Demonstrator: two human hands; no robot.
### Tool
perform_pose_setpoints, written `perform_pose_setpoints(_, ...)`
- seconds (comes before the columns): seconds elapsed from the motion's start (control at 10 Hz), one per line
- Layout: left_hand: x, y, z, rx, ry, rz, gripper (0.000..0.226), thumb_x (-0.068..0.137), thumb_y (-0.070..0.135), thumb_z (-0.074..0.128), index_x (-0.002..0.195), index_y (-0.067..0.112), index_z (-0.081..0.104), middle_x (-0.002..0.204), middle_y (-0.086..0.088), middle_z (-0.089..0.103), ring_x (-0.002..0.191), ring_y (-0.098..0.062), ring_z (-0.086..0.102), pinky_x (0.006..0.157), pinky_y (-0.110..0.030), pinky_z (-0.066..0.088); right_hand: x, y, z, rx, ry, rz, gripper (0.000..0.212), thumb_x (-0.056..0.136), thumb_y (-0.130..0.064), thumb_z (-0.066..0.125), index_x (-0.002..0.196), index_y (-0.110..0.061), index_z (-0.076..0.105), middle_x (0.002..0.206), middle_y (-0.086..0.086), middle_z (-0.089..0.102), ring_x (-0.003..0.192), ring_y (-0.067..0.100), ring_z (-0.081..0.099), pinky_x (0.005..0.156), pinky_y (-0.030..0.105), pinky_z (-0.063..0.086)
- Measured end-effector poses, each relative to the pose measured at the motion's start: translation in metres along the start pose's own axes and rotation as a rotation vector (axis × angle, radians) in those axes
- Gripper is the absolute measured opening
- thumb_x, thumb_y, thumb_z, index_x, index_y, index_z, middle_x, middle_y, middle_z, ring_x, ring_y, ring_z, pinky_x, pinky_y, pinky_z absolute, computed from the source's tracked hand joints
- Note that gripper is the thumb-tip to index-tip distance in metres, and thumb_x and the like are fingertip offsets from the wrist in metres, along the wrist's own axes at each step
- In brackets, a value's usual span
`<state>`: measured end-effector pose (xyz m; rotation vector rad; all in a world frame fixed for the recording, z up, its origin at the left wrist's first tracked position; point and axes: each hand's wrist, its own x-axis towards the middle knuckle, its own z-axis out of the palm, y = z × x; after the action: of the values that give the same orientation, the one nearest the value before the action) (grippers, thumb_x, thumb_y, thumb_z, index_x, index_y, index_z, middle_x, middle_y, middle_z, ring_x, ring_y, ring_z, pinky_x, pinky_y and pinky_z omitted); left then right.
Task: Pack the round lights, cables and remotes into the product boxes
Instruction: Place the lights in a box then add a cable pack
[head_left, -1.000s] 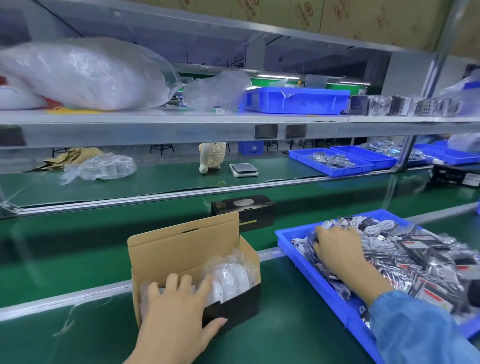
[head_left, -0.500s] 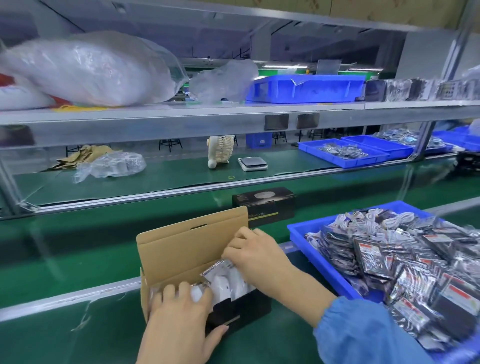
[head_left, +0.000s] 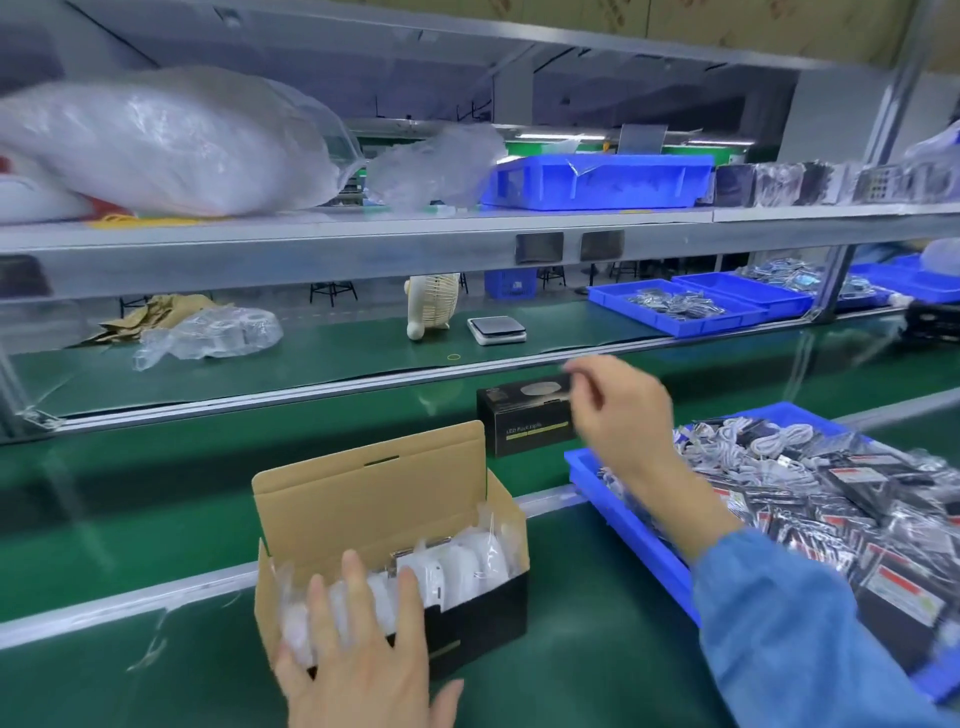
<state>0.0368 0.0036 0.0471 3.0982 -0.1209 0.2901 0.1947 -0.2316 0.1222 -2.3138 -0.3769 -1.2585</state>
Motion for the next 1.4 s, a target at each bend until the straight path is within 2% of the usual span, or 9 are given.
perform_pose_setpoints(0.1, 0.01, 0.013, -0.007, -0.042, -0.045, -0.175, 0.099, 0.07, 0.085, 0.049, 0.152, 0.043, 0.011, 0.159, -0.013, 0.017, 0.143, -0.039, 0.022, 0.103, -0.058, 0.031, 0.012, 0.102, 0.003, -0.551, -0.81, 0.338, 0.045, 0.095, -0.016, 0.052, 0.139, -0.023, 0.051, 0.136, 0.006, 0.053, 0.123, 0.029, 0.053, 0.098, 0.04, 0.045)
perform_pose_setpoints(0.2, 0.022, -0.002, -0.001, 0.013, -0.001, -0.154, 0.088, 0.063, 0.081, 0.062, 0.141, 0.05, 0.036, 0.134, -0.006, 0.046, 0.131, -0.028, 0.028, 0.093, -0.056, 0.037, 0.003, 0.149, 0.001, -0.695, -1.107, 0.298, 0.048, 0.096, -0.027, 0.051, 0.144, -0.031, 0.046, 0.145, 0.002, 0.049, 0.134, 0.023, 0.045, 0.107, 0.034, 0.034)
perform_pose_setpoints(0.5, 0.025, -0.016, 0.0, -0.018, -0.002, -0.035, 0.055, 0.038, 0.057, 0.094, 0.074, 0.021, 0.073, 0.085, -0.01, 0.062, 0.088, -0.038, 0.062, 0.065, -0.052, 0.053, -0.002, 0.137, -0.003, -0.923, -1.012, 0.147, 0.04, 0.094, -0.047, 0.049, 0.113, -0.015, 0.065, 0.12, 0.009, 0.059, 0.114, 0.03, 0.056, 0.092, 0.038, 0.047)
perform_pose_setpoints(0.8, 0.02, 0.016, 0.004, 0.053, 0.054, 0.022, 0.042, 0.094, 0.061, 0.045, 0.116, 0.026, 0.052, 0.116, -0.005, 0.043, 0.118, -0.028, 0.035, 0.096, -0.047, 0.036, -0.001, -0.039, -0.058, 0.317, -0.191, -0.217, 0.009, 0.086, -0.022, 0.071, 0.091, -0.014, 0.074, 0.082, -0.001, 0.066, 0.069, 0.014, 0.059, 0.065, 0.021, 0.049)
perform_pose_setpoints(1.0, 0.016, 0.049, -0.015, 0.115, -0.034, 0.088, 0.048, 0.082, 0.036, 0.072, 0.125, 0.016, 0.065, 0.121, -0.025, 0.06, 0.121, -0.046, 0.05, 0.1, -0.058, 0.037, -0.048, -0.143, 0.01, 0.051, -0.791, -0.47, 0.022, 0.093, -0.017, 0.055, 0.107, -0.009, 0.069, 0.104, 0.009, 0.061, 0.096, 0.031, 0.058, 0.082, 0.042, 0.045)
perform_pose_setpoints(1.1, -0.005, 0.047, 0.0, -0.028, -0.058, 0.288, 0.037, 0.08, 0.037, 0.057, 0.103, 0.018, 0.079, 0.103, -0.013, 0.075, 0.102, -0.033, 0.069, 0.096, -0.054, 0.04, -0.049, -0.155, 0.027, -0.02, -0.88, -0.6, 0.018, 0.092, -0.013, 0.055, 0.102, -0.005, 0.068, 0.108, 0.011, 0.058, 0.096, 0.034, 0.057, 0.079, 0.041, 0.046)
perform_pose_setpoints(1.2, -0.004, 0.048, -0.009, -0.203, -0.346, -0.03, 0.049, 0.108, 0.028, 0.021, 0.133, 0.004, 0.056, 0.137, -0.008, 0.06, 0.142, -0.016, 0.036, 0.119, -0.026, 0.017, -0.066, -0.142, 0.024, 0.183, -1.01, -0.618, 0.021, 0.095, -0.016, 0.057, 0.102, -0.002, 0.071, 0.116, 0.009, 0.064, 0.104, 0.03, 0.057, 0.091, 0.038, 0.045)
perform_pose_setpoints(1.3, 0.01, 0.012, 0.0, -0.007, 0.411, -0.112, 0.028, 0.101, -0.005, 0.036, 0.107, -0.016, 0.061, 0.094, -0.039, 0.064, 0.124, -0.041, 0.054, 0.11, -0.029, 0.037, -0.08, -0.12, 0.012, 0.246, -1.075, -0.636, 0.029, 0.096, -0.018, 0.055, 0.121, -0.007, 0.066, 0.136, 0.002, 0.058, 0.131, 0.018, 0.043, 0.113, 0.029, 0.028)
perform_pose_setpoints(1.4, 0.014, -0.054, 0.002, -1.181, 0.756, -0.126, 0.028, 0.098, 0.011, 0.052, 0.111, 0.033, 0.063, 0.106, 0.001, 0.066, 0.096, -0.009, 0.062, 0.083, -0.021, 0.045, -0.087, -0.114, -0.008, 0.372, -0.835, -0.523, 0.024, 0.092, -0.009, 0.058, 0.114, -0.007, 0.07, 0.121, 0.001, 0.067, 0.117, 0.019, 0.057, 0.105, 0.033, 0.04)
